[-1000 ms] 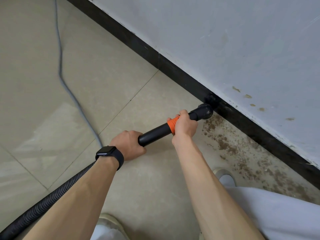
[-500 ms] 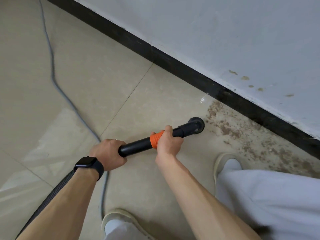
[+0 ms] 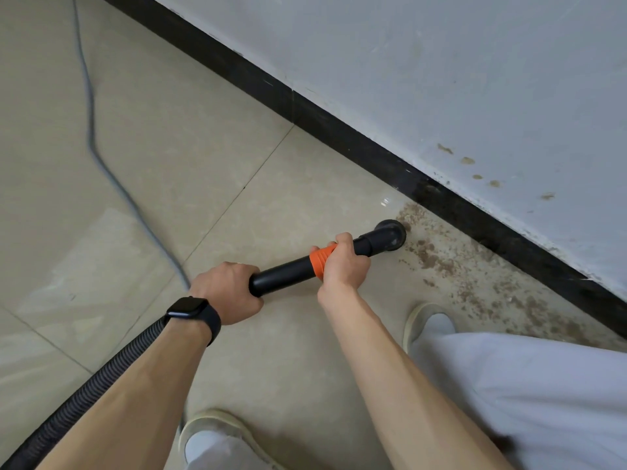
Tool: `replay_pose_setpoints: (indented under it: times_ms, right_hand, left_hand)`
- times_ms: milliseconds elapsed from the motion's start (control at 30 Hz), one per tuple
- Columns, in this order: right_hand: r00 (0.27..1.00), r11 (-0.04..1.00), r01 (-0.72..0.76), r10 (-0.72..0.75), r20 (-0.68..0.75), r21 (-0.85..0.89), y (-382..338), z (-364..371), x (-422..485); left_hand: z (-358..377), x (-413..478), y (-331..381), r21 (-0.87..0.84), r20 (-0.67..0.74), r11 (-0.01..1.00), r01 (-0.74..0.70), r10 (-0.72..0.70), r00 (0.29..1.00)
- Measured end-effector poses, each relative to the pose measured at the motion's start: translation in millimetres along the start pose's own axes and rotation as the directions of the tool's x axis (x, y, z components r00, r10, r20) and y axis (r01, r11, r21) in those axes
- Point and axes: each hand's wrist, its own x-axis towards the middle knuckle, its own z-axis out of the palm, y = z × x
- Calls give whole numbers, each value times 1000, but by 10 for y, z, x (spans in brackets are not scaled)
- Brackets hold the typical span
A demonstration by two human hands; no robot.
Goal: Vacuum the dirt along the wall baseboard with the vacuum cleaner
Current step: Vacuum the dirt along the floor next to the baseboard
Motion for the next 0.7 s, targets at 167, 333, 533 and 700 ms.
replay_pose_setpoints:
  times_ms: [167,333,533,700]
  right_hand:
    - [999,997,14,-16,33,70,-80,-28,67]
    - [998,995,18,-25,65,101,-193,-40,157]
    - [997,993,24,-32,69,112,-299,-88,237]
    - [998,994,37,-42,49,99,-406,-116,294]
  left_hand:
    - [14,51,80,12,-36,1000,-18,18,999]
    - [16,67,199,13,-92,999,-40,41,995]
    - [54,124,321,47,-133,997,-68,74,988]
    - [48,195,422,57,-145,995,-86,94,985]
